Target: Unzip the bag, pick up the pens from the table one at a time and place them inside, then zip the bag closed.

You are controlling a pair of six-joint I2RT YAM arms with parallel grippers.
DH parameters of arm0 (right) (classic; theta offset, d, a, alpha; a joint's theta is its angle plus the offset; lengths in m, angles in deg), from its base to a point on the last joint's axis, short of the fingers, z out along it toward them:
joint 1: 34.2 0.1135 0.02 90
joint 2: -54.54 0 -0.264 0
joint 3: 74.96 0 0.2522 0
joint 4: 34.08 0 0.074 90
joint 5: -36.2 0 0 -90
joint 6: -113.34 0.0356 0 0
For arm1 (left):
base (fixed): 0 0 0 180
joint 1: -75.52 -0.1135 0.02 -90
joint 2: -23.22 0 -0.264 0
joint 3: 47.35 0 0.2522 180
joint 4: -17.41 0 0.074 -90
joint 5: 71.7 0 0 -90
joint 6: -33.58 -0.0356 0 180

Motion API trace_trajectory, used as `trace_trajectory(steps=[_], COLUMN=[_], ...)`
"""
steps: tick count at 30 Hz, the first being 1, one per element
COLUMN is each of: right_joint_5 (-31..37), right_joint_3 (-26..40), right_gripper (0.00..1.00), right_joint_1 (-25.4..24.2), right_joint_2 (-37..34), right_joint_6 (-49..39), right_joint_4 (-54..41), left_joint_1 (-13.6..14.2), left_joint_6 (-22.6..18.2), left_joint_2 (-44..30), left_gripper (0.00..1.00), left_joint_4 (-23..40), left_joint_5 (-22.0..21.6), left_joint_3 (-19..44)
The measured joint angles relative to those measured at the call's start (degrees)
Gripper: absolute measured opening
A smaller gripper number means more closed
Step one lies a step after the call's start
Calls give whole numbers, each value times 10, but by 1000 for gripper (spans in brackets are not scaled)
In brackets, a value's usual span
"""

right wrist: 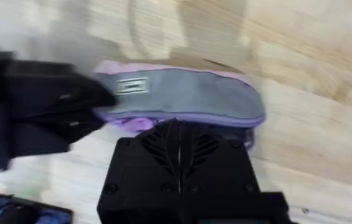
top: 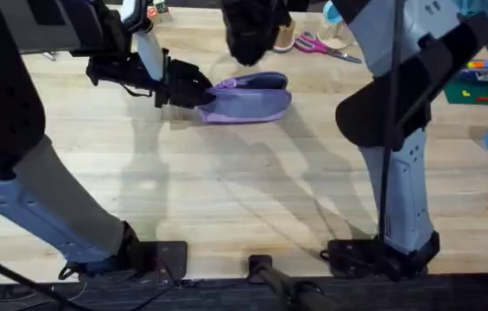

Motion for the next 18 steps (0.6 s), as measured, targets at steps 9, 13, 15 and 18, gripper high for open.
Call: trace_trajectory(steps=[9, 13, 15, 18], right_joint_5=[44, 54, 58, 61], right_joint_3=[-29, -29, -29, -29], right_gripper=[33, 32, 32, 32], right_joint_1=[-54, -81, -90, -92], right_joint_2=[0, 0, 0, 4], right_joint_6=[-4, -4, -4, -4], right_joint_4=[-1, -1, -1, 0], left_joint_1=[0, 0, 0, 0], left_joint_6=[0, 0, 0, 0], left_joint_2=[0, 0, 0, 0], left_gripper=[43, 43, 43, 44], left_joint_4=[0, 0, 0, 0], left_joint_5=[0, 0, 0, 0], left_joint_3=[0, 0, 0, 0])
